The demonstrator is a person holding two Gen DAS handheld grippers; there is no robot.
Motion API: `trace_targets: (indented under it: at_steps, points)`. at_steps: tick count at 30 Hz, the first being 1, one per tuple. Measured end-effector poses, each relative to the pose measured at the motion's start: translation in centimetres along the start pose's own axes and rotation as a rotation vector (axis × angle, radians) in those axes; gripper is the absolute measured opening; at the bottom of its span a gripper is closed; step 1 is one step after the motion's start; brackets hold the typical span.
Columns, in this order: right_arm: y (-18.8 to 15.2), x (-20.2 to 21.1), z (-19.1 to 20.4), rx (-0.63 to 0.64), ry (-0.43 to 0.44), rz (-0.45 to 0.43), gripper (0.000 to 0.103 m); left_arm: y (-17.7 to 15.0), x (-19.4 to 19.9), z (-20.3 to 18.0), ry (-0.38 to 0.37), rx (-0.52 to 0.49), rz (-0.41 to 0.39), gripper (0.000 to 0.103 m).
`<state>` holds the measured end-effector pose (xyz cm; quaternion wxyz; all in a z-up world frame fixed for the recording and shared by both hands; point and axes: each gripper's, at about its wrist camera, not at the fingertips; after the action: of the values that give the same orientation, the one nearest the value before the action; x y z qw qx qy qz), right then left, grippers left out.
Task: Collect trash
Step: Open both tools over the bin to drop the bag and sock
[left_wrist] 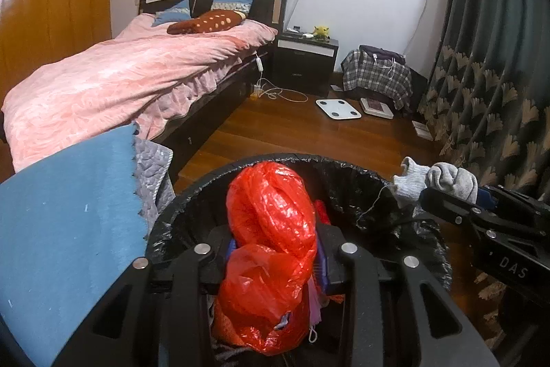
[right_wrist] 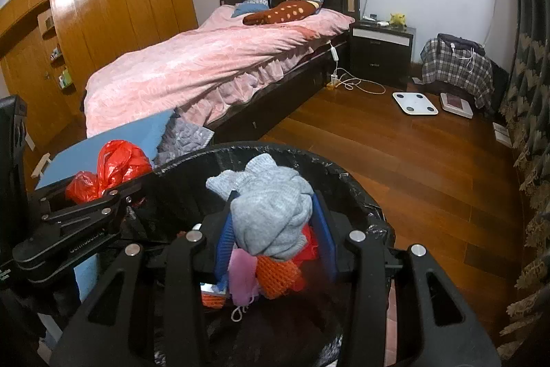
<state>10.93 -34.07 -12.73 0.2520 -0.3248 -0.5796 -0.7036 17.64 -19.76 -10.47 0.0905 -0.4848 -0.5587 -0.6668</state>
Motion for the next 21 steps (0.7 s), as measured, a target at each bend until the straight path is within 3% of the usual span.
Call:
trace_targets:
  at_steps: [5, 8, 10, 15, 18, 21]
  points:
    - [0.5, -1.8, -0.2, 0.009, 0.006, 0.014, 0.043, 0.3, -1.4, 0.4, -0.012, 0.002, 0.023, 0.038]
    - [1.0, -2.7, -0.3, 0.013, -0.007, 0.015, 0.055, 0.4, -2.1, 1.0, -0.03, 0.016, 0.041, 0.052]
    - [1.3, -3.1, -0.4, 0.016, -0.013, 0.009, 0.072, 0.5, -2.2, 1.4, -0.031, 0.021, 0.039, 0.061]
    - [1.6, -2.7, -0.4, 0.02, -0.03, -0.017, 0.091, 0.7, -1.5, 2.6, -0.009, 0.036, 0.023, 0.078]
    - [1.7, -2.1, -0.2, 0.023, -0.018, -0.019, 0.097, 0.8, -0.5, 3.4, 0.012, 0.053, 0.008, 0.091]
    - [1.7, -1.1, 0.4, 0.038, -0.004, -0.025, 0.097, 0.9, 1.1, 4.3, 0.042, 0.065, -0.009, 0.096]
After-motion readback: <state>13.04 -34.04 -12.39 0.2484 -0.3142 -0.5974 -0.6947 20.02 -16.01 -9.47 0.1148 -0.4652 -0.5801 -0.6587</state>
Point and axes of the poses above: each gripper's, at about its wrist camera, not at the fingertips, and x roughly against the way its jaws point, z to its left, y to its top, and after that the axes turned 8 degrees about z, right-handed
